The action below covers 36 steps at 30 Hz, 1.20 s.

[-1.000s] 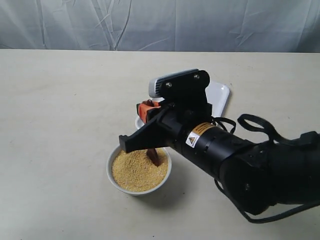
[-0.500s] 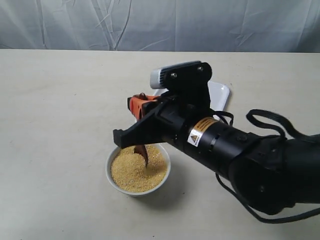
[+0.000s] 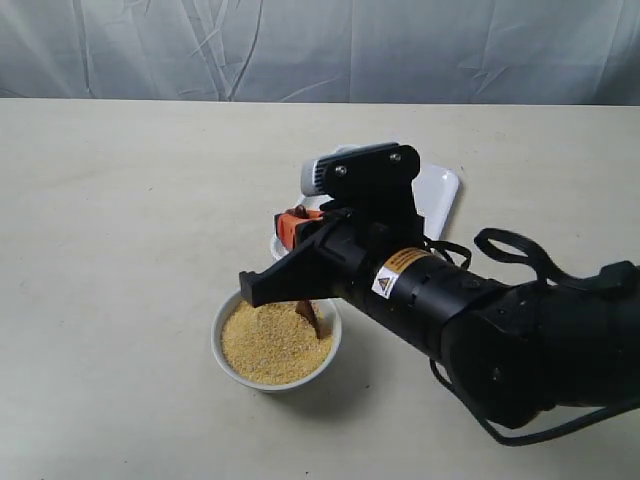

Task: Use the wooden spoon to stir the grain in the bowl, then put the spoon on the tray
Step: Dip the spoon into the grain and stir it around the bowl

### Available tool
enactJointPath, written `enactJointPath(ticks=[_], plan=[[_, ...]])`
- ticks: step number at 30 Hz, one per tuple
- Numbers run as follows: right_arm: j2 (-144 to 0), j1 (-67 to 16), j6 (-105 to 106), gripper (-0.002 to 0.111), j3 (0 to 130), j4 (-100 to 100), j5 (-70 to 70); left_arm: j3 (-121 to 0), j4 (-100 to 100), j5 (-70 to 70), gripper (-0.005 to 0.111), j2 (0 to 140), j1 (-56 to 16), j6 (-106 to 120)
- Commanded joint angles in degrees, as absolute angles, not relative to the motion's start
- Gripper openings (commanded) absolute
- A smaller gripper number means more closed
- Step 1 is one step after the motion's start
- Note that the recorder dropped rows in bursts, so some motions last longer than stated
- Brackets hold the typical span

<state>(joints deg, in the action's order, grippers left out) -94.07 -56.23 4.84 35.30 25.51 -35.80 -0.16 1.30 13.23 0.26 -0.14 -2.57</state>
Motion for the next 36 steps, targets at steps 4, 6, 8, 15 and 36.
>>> enactJointPath(ticks=[4, 6, 8, 15, 36], plan=[[-91.6, -56.0, -1.0, -0.001, 35.1, 20.4, -38.0, 0.0, 1.2, 12.8, 0.000, 0.0, -0.2, -2.5], [-89.7, -56.0, -0.5, -0.001, 35.1, 20.4, -38.0, 0.0, 1.2, 12.8, 0.000, 0.0, -0.2, -2.5], [-87.9, -56.0, 0.8, -0.001, 35.1, 21.0, -38.0, 0.0, 1.2, 12.8, 0.000, 0.0, -0.2, -2.5], [-85.7, -56.0, 10.8, -0.001, 35.1, 30.3, -37.2, 0.0, 1.2, 12.8, 0.000, 0.0, -0.2, -2.5], [-94.5, -56.0, -1.3, -0.001, 35.1, 20.8, -36.7, 0.0, 1.2, 12.9, 0.000, 0.0, -0.2, -2.5]])
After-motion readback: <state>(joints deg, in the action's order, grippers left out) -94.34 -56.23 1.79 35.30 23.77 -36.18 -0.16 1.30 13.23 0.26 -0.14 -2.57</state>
